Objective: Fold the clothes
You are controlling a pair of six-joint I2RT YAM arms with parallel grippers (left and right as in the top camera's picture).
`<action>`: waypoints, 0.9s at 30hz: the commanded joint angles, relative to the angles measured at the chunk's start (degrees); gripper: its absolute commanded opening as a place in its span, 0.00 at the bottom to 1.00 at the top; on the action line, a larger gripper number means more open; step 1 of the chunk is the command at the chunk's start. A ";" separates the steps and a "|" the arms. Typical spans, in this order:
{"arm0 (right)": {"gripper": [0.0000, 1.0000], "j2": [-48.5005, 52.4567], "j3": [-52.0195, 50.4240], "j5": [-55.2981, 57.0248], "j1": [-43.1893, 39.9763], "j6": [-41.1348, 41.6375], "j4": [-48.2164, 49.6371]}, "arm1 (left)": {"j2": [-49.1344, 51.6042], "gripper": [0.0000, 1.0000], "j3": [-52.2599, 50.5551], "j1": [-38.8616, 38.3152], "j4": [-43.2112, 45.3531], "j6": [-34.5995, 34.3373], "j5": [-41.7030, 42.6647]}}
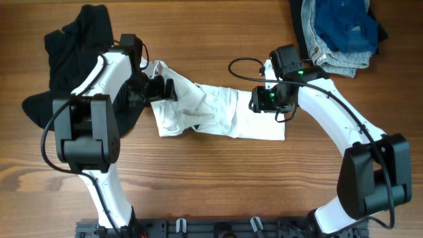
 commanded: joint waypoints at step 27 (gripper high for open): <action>0.04 0.63 -3.08 -3.15 0.02 0.59 3.58 | -7.61 0.04 -0.57 3.76 -7.15 -1.66 -5.68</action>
